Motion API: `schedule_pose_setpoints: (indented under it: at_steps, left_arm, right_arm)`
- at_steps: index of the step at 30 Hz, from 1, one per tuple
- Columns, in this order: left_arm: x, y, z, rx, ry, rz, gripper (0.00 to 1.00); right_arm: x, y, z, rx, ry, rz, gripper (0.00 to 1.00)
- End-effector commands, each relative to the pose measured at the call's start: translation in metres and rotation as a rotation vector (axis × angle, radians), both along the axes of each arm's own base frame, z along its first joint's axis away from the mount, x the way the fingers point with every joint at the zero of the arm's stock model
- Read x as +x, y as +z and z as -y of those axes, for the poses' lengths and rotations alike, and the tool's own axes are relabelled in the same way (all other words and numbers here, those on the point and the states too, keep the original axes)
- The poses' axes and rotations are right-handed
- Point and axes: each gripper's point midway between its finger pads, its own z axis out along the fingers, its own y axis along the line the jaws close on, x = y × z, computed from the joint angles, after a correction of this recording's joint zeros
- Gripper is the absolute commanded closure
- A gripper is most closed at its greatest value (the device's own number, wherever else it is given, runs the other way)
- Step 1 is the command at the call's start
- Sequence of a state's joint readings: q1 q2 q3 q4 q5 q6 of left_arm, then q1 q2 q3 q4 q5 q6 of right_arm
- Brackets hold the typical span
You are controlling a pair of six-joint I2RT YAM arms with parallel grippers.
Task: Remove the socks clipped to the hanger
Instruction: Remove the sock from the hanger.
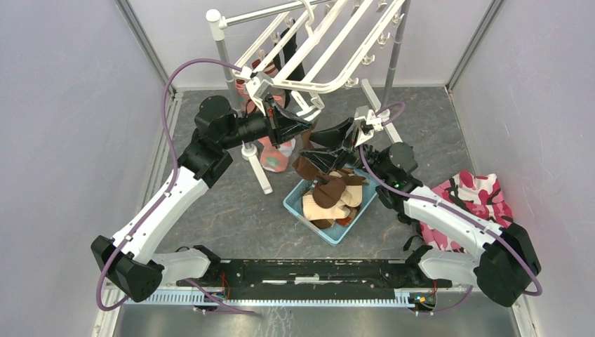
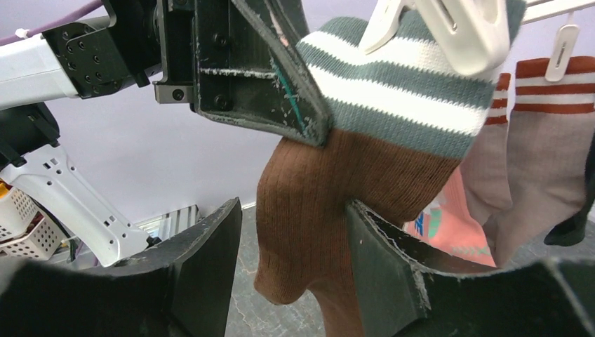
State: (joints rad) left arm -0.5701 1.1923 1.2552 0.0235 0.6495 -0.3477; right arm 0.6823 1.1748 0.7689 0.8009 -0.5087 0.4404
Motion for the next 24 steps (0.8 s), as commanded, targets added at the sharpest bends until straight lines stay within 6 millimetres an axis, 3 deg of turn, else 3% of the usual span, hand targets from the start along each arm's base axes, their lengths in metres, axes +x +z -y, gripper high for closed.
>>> schedule_pose_setpoints:
  at_steps: [1,4,7,12,14,15,18,19,21,24]
  left_arm:
    - [-0.004,0.026,-0.002,-0.049,0.020,0.003,0.98]
    - [-0.005,0.024,-0.004,-0.051,0.023,-0.002,0.98]
    - [-0.008,0.025,-0.005,-0.060,0.025,-0.007,0.98]
    - [-0.013,0.017,-0.013,-0.053,0.049,-0.026,0.98]
    - [-0.012,0.009,-0.020,-0.040,0.092,-0.043,0.98]
    - [-0.011,0.002,-0.023,-0.029,0.120,-0.056,0.93]
    - [0.000,-0.007,-0.035,-0.015,0.213,-0.084,0.40]
    - [0.004,-0.007,-0.038,-0.017,0.236,-0.099,0.31]
    - [0.010,-0.003,-0.042,-0.039,0.257,-0.122,0.18]
    - [0.014,0.009,-0.043,-0.085,0.252,-0.139,0.10]
  right_arm:
    - [-0.001,0.010,-0.014,0.037,0.029,0.004,0.42]
    - [0.005,0.004,-0.023,0.023,0.003,-0.030,0.49]
    - [0.017,-0.007,-0.021,0.003,-0.078,-0.068,0.62]
    - [0.018,-0.007,-0.012,0.038,-0.120,-0.072,1.00]
    - [0.013,-0.007,-0.011,0.040,-0.123,-0.070,1.00]
    - [0.012,-0.007,-0.011,0.040,-0.129,-0.069,1.00]
    - [0.004,-0.012,-0.017,0.025,-0.115,-0.080,1.00]
    - [0.002,-0.015,-0.020,0.016,-0.106,-0.087,1.00]
    - [-0.003,-0.021,-0.024,0.006,-0.087,-0.101,1.00]
    - [-0.009,-0.026,-0.029,0.003,-0.064,-0.121,1.00]
